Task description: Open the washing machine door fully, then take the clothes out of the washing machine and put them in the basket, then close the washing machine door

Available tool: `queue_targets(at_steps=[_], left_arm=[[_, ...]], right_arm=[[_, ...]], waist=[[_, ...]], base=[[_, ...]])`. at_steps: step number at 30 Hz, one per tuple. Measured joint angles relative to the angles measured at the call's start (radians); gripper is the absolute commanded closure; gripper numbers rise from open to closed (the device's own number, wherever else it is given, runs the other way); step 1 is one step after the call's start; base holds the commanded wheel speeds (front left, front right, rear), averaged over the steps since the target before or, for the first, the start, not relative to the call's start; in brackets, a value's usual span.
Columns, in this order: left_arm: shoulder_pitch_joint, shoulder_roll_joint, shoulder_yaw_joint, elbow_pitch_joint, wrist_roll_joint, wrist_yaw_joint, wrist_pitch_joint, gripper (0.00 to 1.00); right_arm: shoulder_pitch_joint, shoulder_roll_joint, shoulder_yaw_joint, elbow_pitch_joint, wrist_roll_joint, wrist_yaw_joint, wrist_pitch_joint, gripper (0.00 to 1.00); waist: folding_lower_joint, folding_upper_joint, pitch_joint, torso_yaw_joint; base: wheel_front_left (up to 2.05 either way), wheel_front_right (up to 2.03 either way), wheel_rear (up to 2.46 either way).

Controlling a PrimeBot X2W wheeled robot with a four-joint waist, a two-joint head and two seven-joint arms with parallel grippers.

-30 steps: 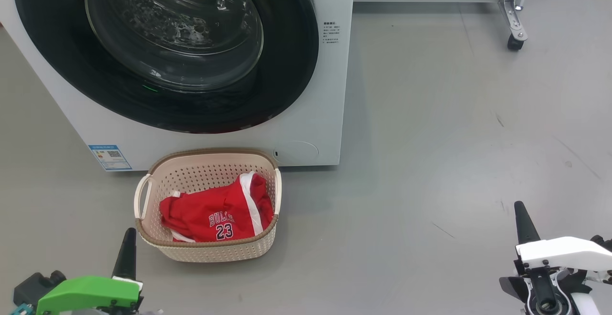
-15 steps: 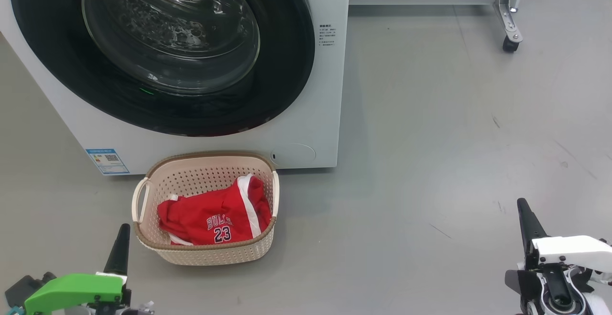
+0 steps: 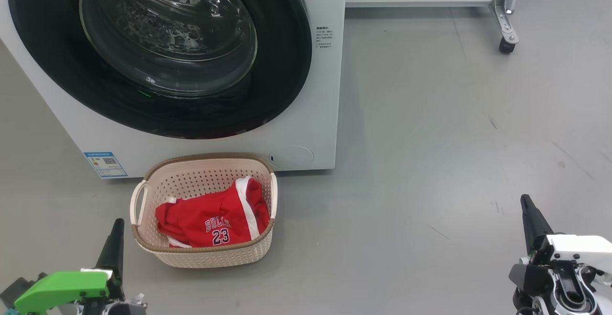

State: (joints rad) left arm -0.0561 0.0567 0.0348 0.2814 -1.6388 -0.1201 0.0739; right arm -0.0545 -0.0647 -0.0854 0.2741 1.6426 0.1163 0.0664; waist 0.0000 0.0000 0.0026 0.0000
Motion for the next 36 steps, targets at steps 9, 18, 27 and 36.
queue_targets(at_steps=[9, 18, 27, 36], left_arm=[[0.0, 0.0, 0.001, 0.0, -0.004, 0.0, 0.0, 1.0], [0.0, 0.0, 0.001, 0.0, -0.004, 0.0, 0.0, 1.0], [0.0, 0.0, 0.002, 0.0, -0.004, 0.0, 0.0, 1.0], [0.0, 0.0, 0.002, 0.0, -0.004, 0.0, 0.0, 1.0]], right_arm=[[0.0, 0.0, 0.0, 0.002, 0.001, 0.0, 0.0, 1.0], [0.0, 0.0, -0.001, 0.004, 0.001, 0.0, 0.0, 1.0], [-0.001, 0.0, -0.002, 0.006, 0.001, 0.0, 0.0, 1.0], [-0.003, 0.0, -0.002, 0.007, 0.001, 0.005, 0.0, 1.0]], waist=[[0.0, 0.0, 0.0, 0.0], [0.0, 0.0, 0.0, 0.0], [0.0, 0.0, 0.0, 0.0], [0.0, 0.0, 0.0, 0.0]], base=[[0.0, 0.0, 0.0], [0.0, 0.0, 0.0], [0.0, 0.0, 0.0], [0.0, 0.0, 0.0]])
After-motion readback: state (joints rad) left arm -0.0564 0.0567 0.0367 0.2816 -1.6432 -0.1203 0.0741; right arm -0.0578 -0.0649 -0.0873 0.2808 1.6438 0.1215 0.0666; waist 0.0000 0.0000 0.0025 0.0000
